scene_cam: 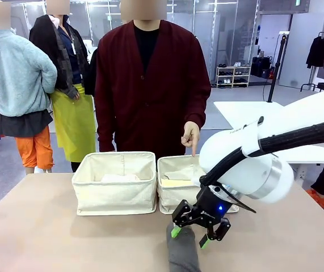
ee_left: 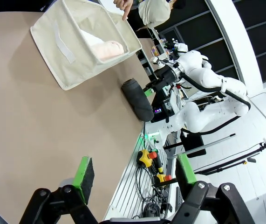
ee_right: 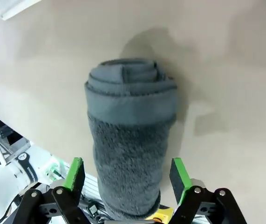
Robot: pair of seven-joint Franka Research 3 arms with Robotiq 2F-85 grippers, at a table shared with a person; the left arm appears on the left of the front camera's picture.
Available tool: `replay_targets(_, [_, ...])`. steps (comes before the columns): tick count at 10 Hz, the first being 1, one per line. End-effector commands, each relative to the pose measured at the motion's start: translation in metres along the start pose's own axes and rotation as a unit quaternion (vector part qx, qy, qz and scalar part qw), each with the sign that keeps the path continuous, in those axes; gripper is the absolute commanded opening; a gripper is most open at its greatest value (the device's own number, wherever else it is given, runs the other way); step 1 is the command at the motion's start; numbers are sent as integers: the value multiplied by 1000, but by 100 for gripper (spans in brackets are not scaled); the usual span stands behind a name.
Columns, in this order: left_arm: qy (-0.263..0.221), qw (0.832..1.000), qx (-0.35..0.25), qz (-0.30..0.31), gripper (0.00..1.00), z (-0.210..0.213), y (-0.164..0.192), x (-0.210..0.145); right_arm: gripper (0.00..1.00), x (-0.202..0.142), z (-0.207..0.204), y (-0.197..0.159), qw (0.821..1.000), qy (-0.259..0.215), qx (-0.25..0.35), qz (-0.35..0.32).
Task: Divide the towels into two baskets.
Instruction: Pick up one hotel-folded towel from the bottom of the table and place it in the Fabric basket indicated by the person.
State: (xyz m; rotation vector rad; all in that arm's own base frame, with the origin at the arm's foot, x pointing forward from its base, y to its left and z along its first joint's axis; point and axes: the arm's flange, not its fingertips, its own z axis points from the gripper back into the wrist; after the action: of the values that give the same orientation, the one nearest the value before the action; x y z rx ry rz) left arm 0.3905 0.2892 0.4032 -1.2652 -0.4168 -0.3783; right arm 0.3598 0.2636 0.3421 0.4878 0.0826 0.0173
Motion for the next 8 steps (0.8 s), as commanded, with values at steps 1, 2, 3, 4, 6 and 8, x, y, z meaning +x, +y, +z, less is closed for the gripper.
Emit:
replay_targets(1, [1, 1000, -4, -6, 89, 1, -5, -3, 93, -1, -16, 19, 999, -25, -28, -6])
replay_targets(2, [1, 1000, -4, -6, 89, 1, -5, -3, 93, -1, -23, 19, 999, -23, -36, -8])
replay_targets(3, [1, 1000, -4, -6, 89, 1, -5, -3, 93, 0, -30, 18, 999, -26, -41, -12])
replay_targets(4, [1, 1000, -4, -6, 89, 1, -5, -3, 93, 1, -36, 17, 998, -32, -52, -12])
replay_targets(6, [1, 1000, -4, -6, 89, 1, -5, -3, 50, 0, -42, 17, 997, -44, -63, -6])
replay_targets(8, [1, 1000, -4, -6, 89, 1, -5, -3, 0, -2, -41, 16, 997, -51, -62, 1])
